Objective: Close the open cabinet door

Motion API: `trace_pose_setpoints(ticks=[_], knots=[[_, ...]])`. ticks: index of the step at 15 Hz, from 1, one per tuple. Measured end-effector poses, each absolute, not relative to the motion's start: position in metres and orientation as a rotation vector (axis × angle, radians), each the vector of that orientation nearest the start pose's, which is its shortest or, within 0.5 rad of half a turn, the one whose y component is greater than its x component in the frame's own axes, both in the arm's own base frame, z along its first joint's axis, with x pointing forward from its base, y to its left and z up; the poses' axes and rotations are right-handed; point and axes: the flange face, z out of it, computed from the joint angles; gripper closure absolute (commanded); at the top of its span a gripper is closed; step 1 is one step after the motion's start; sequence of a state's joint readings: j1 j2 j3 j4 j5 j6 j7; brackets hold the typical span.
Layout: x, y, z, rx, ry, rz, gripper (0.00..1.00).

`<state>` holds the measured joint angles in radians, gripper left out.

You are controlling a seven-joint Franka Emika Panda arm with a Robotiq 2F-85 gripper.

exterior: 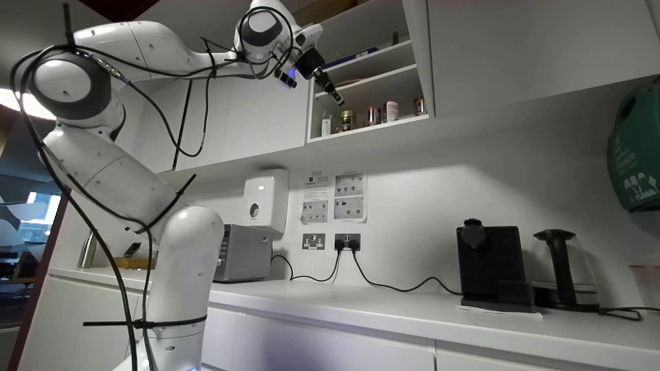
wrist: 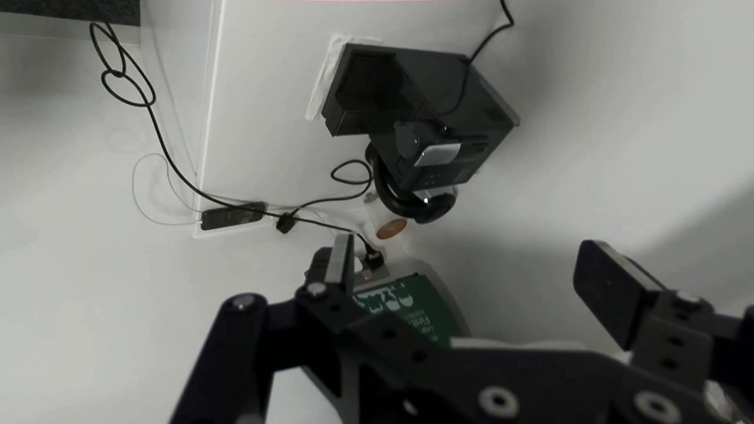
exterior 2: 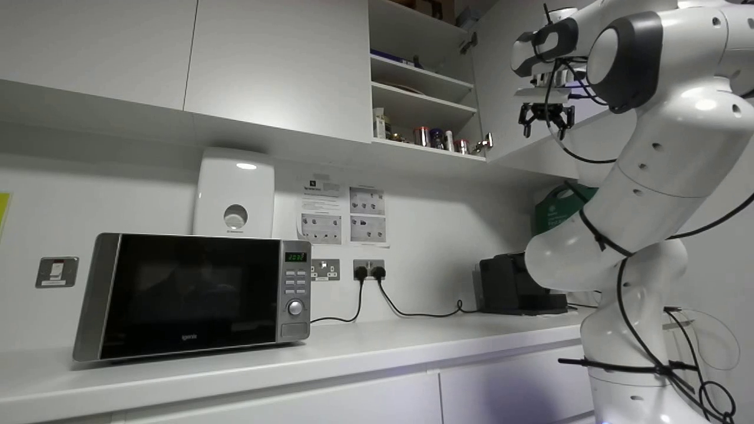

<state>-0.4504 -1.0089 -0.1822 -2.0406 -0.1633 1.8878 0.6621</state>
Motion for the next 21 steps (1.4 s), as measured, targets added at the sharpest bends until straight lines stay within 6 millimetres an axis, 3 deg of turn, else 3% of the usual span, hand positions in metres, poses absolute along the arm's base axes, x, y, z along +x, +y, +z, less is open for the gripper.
trace_pose_setpoints(ticks=[5, 13, 17, 21], knots=[[0.099, -0.191, 0.852, -1.994, 1.861, -1.452, 0.00], [0.053, -0.238, 0.854, -1.613, 2.141, -1.532, 0.00], [0.040, -0.238, 0.869, -1.678, 2.139, -1.749, 0.00], [0.029, -0.241, 0.876, -1.868, 2.128, -1.903, 0.00]])
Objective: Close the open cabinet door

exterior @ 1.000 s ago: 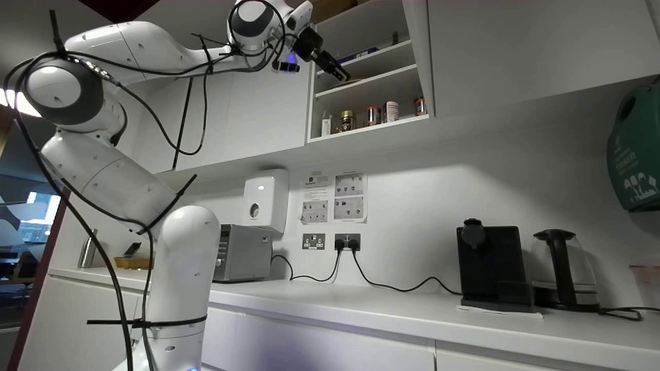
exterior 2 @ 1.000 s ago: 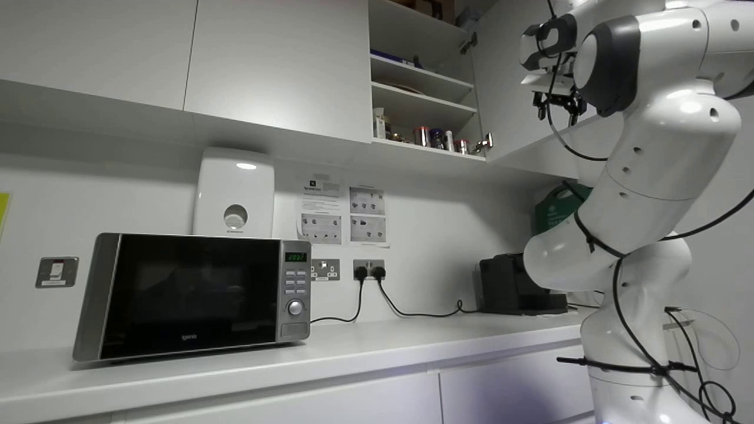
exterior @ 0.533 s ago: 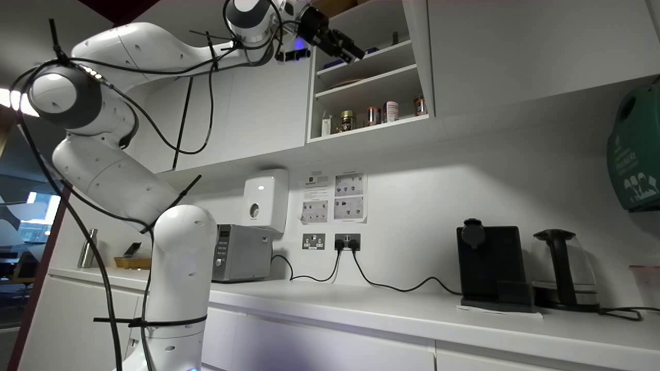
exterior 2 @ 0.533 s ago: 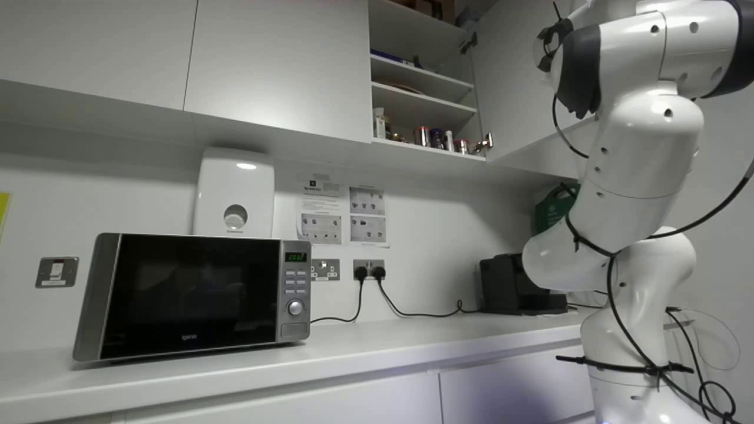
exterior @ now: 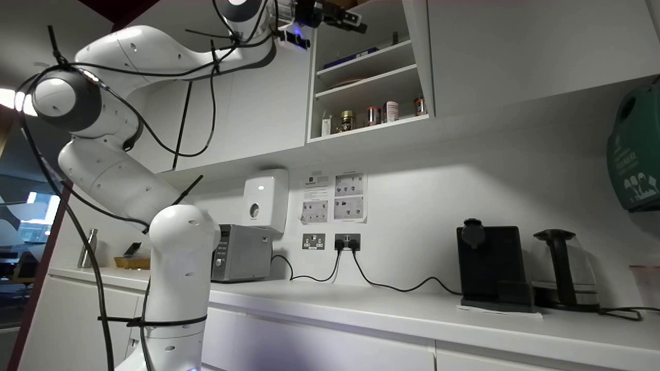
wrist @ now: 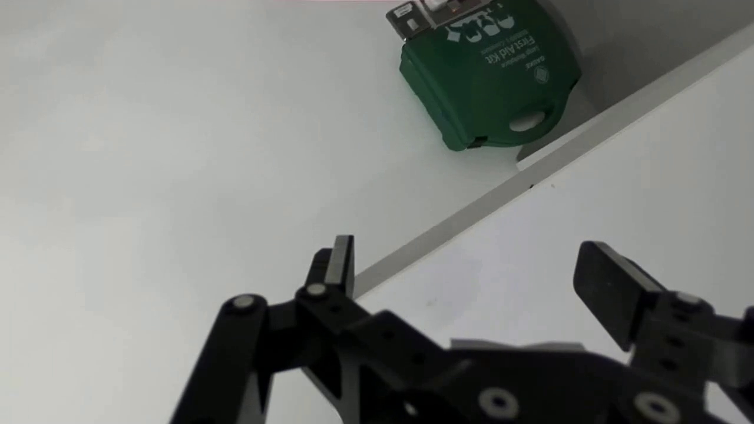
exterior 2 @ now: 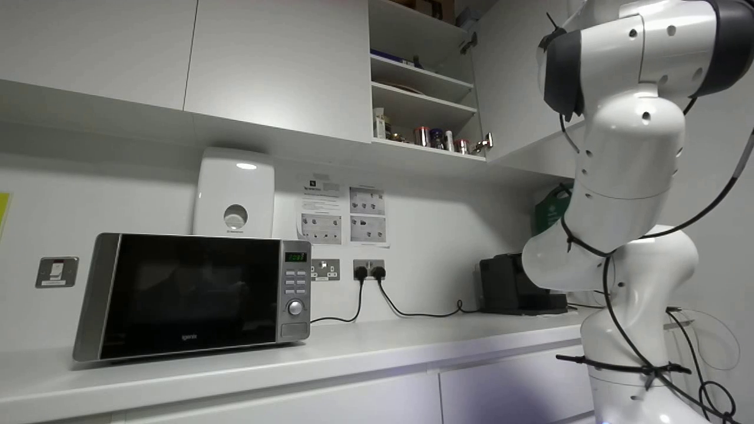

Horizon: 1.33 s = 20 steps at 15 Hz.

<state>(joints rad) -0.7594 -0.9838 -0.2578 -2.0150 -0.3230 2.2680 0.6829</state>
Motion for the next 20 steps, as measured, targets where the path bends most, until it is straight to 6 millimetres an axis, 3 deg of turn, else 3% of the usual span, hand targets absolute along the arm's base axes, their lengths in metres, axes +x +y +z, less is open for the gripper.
trace_pose_setpoints(ticks=[9, 20], knots=[[0.013, -0.261, 0.881, -2.218, 2.072, -2.066, 0.00], [-0.022, -0.291, 0.869, -2.257, 2.179, -2.032, 0.00]])
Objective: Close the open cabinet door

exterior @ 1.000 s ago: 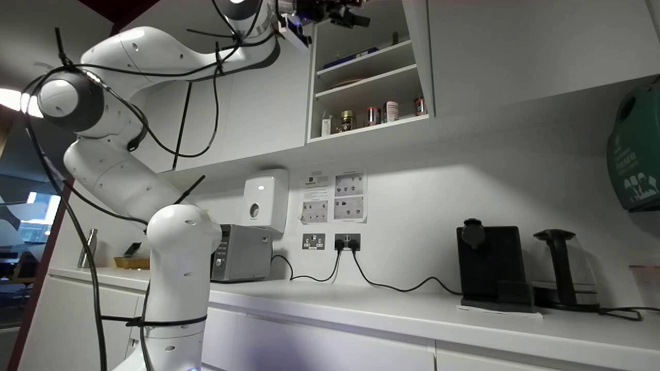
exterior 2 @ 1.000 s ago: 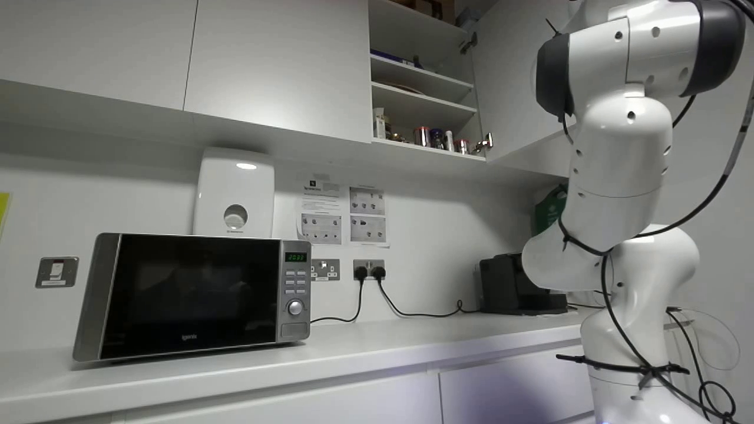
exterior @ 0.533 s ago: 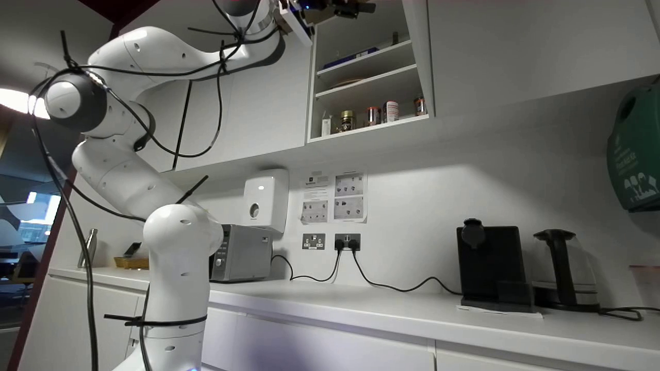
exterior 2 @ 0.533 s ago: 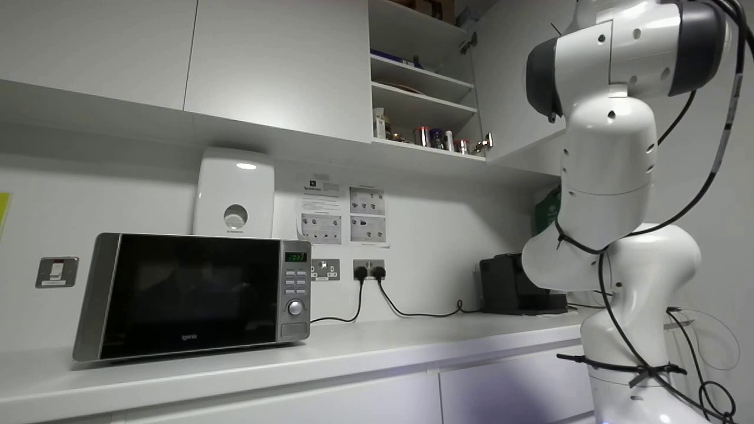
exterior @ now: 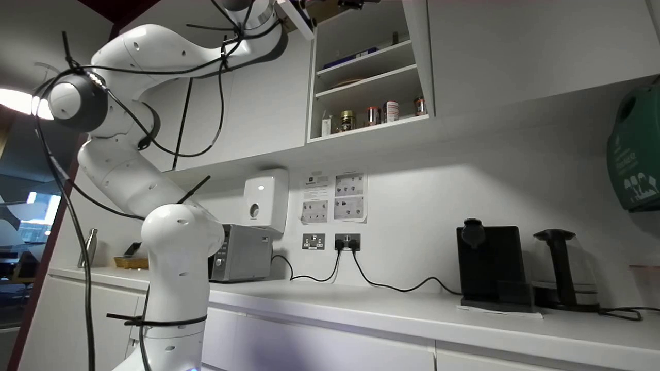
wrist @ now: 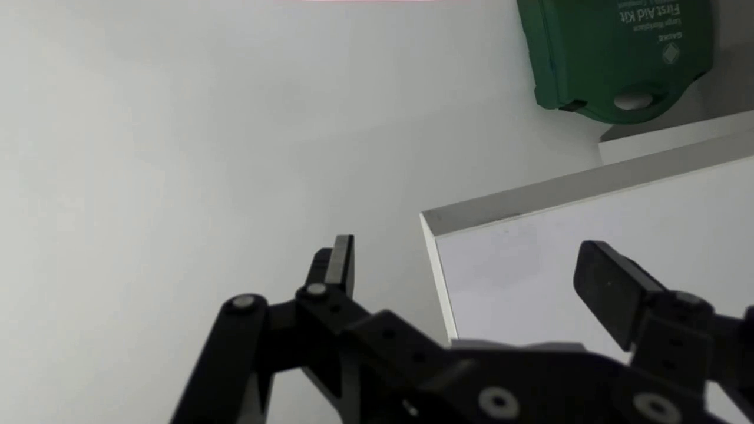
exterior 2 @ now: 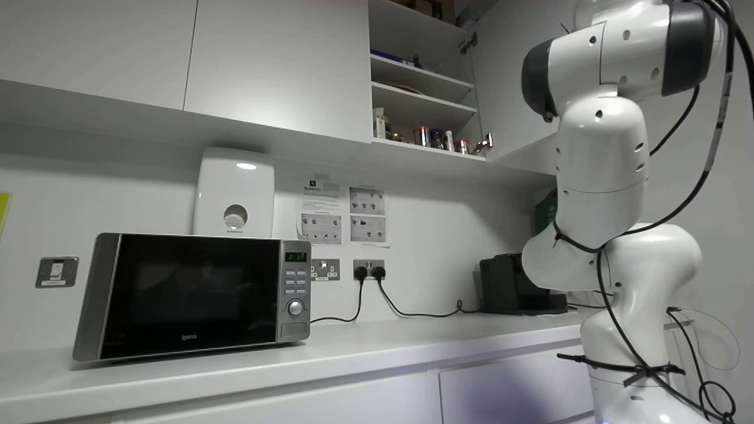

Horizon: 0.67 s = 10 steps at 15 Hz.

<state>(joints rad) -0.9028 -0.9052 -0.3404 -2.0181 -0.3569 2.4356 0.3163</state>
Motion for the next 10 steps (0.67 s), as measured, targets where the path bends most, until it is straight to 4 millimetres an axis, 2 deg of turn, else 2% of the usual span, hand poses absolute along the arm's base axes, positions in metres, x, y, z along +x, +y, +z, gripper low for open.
trace_pose_setpoints(ticks=[6, 10], knots=[[-0.019, -0.306, 0.861, 1.708, -1.367, 1.448, 0.00], [-0.022, -0.313, 0.858, 1.758, -1.327, 1.484, 0.00]])
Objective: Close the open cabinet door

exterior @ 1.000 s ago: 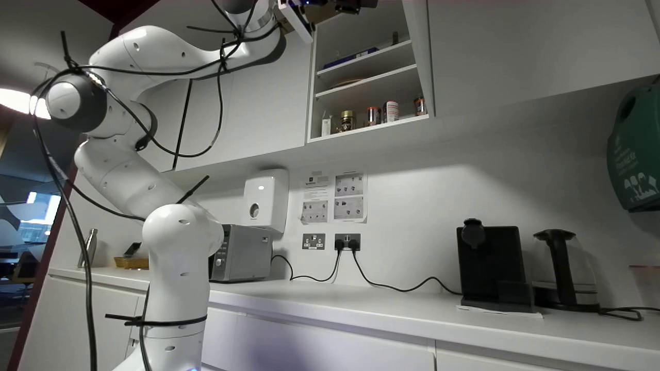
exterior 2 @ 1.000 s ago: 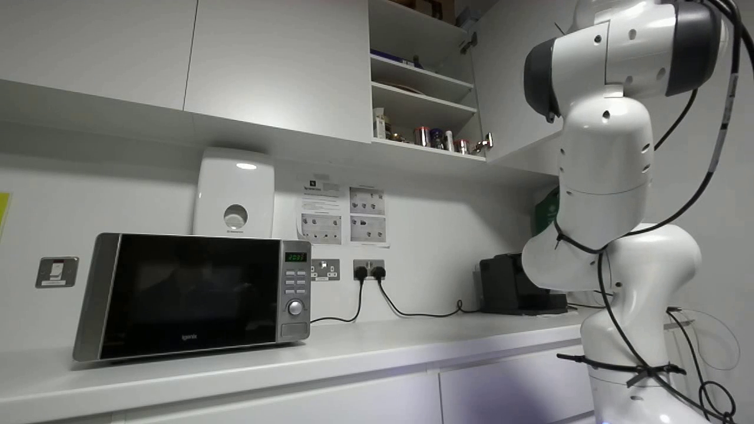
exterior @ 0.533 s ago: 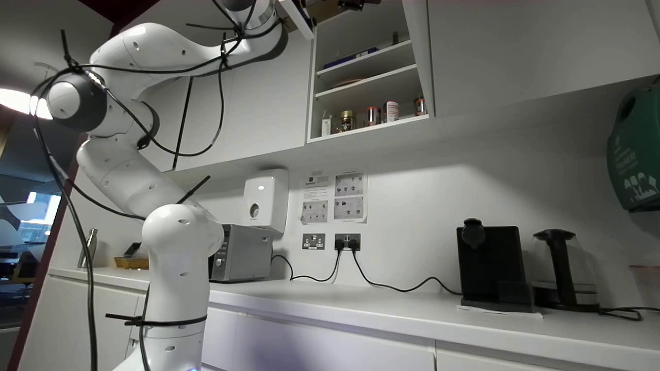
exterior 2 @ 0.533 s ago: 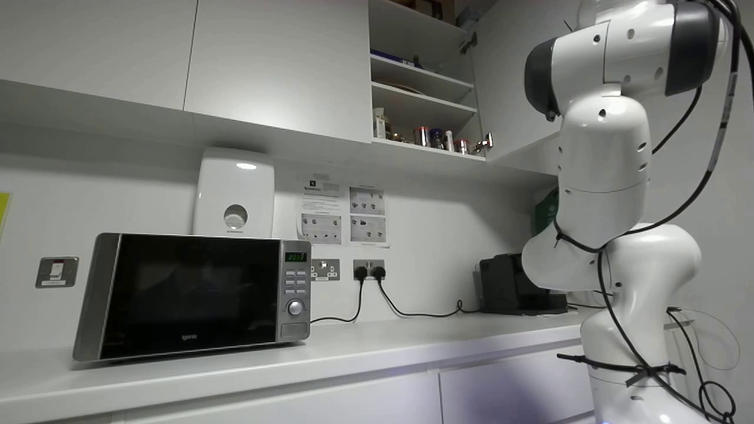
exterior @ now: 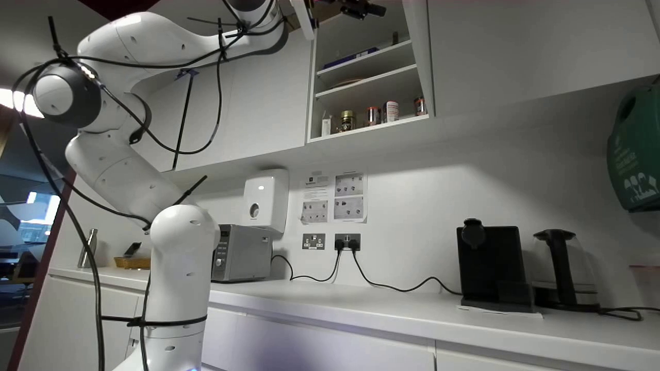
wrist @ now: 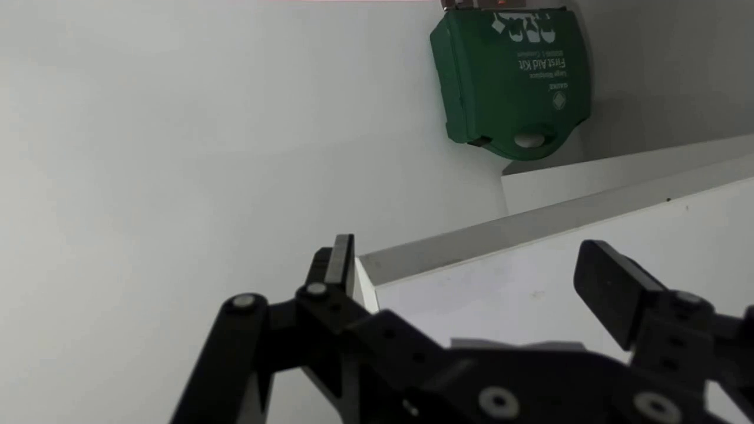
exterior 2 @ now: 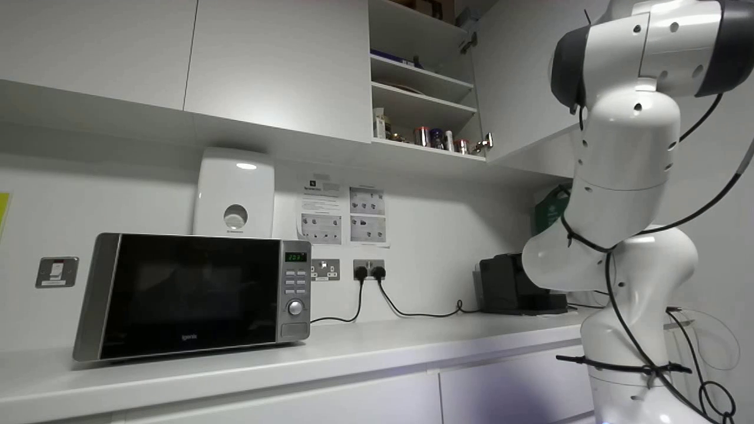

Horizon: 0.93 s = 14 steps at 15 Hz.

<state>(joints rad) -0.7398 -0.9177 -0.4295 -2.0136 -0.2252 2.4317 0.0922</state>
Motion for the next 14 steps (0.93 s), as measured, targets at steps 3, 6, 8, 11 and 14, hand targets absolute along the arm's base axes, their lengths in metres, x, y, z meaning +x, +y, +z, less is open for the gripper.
trace_pose_setpoints(ticks=[3, 6, 8, 11, 14], knots=[[-0.032, -0.315, 0.860, -2.375, 1.816, -2.044, 0.00], [-0.047, -0.318, 0.864, -2.331, 1.831, -2.065, 0.00], [-0.054, -0.322, 0.866, -2.304, 1.834, -2.068, 0.00], [-0.056, -0.328, 0.865, -2.270, 1.792, -2.015, 0.00], [-0.051, -0.335, 0.869, -2.253, 1.706, -1.958, 0.00]])
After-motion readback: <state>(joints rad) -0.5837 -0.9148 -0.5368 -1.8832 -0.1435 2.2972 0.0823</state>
